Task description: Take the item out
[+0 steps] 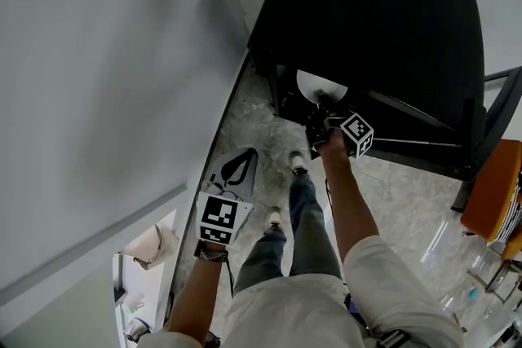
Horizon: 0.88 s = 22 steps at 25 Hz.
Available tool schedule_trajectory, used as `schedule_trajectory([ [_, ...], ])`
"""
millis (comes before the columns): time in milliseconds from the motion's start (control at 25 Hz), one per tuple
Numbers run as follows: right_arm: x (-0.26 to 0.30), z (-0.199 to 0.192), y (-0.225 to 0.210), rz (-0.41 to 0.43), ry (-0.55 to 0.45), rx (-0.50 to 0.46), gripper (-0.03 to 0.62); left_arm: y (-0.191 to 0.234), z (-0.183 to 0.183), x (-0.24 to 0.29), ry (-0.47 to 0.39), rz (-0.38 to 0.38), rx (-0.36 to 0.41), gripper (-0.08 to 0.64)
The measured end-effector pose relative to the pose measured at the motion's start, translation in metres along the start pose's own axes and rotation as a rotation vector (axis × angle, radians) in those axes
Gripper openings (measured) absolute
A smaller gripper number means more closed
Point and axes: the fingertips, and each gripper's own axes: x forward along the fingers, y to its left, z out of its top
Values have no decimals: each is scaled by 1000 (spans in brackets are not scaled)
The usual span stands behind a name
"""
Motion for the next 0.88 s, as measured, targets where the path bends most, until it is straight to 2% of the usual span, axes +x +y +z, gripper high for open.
schedule_trajectory([
  [120, 0, 0, -1, 10, 3, 55, 65, 2, -3, -1, 5, 4, 4, 5],
  [400, 0, 5, -15, -8, -8, 102, 61, 13, -6, -6, 8, 31, -2, 5],
  [720, -7, -2, -14, 15, 4, 99, 54, 8, -10, -7, 9, 26, -9, 5],
  [880, -8, -2, -13, 5, 7, 128, 46, 3, -13, -7, 14, 21, -9, 5],
])
